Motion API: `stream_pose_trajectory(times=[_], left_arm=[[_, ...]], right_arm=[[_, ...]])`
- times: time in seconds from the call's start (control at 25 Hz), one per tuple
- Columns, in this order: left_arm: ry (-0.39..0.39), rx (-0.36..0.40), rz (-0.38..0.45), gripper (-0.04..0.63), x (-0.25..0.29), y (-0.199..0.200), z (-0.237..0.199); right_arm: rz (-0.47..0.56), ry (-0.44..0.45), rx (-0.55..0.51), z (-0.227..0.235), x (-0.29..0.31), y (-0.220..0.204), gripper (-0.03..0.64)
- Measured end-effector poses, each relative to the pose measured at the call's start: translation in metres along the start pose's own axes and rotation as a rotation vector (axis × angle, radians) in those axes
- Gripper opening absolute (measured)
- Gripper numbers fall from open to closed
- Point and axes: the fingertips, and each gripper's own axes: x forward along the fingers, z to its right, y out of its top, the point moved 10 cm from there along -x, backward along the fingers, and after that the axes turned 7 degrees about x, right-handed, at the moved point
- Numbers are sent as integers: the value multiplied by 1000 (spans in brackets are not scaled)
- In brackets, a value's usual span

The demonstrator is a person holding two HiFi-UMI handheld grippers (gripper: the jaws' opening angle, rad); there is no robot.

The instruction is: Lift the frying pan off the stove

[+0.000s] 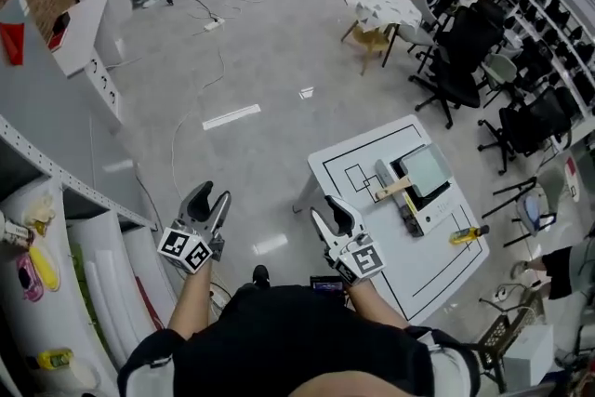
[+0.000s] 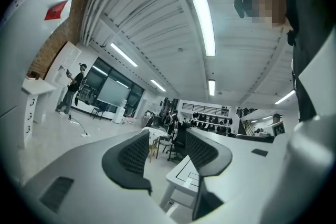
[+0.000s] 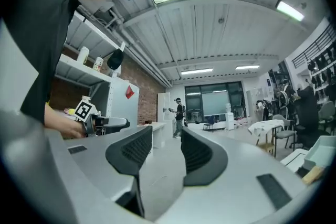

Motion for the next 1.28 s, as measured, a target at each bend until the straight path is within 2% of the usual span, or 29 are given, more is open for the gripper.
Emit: stream_pose_trajectory(times=[0.2,0.36,0.52,0.84,0.96,1.08,1.16,1.28], left_arm=[[-120,-13,-23,213,50,3,-33],[-255,-37,-43,213,101,-12,-28],[-378,-59,-99,213,164,-30,-15],[-706,-126,-195,215,296,-67,62],[-795,-149,-228,214,339,-80,93],[-884,-183,-299,215,377,-99,124],[-939,-227,-334,215,401,-114,145],[-991,-301,-404,219,429,-135,172]], right_arm=[[60,-118,52,15,12,5,181],[99,-237,69,42,-12,-3,181],[142,-365,77,75,-37,-10,181],[216,-601,134,144,-101,-17,181],[239,-653,158,166,-119,-19,181],[247,-690,194,192,-139,-21,181],[266,-696,246,215,-153,-25,183],[344,-671,431,246,-170,-38,195]])
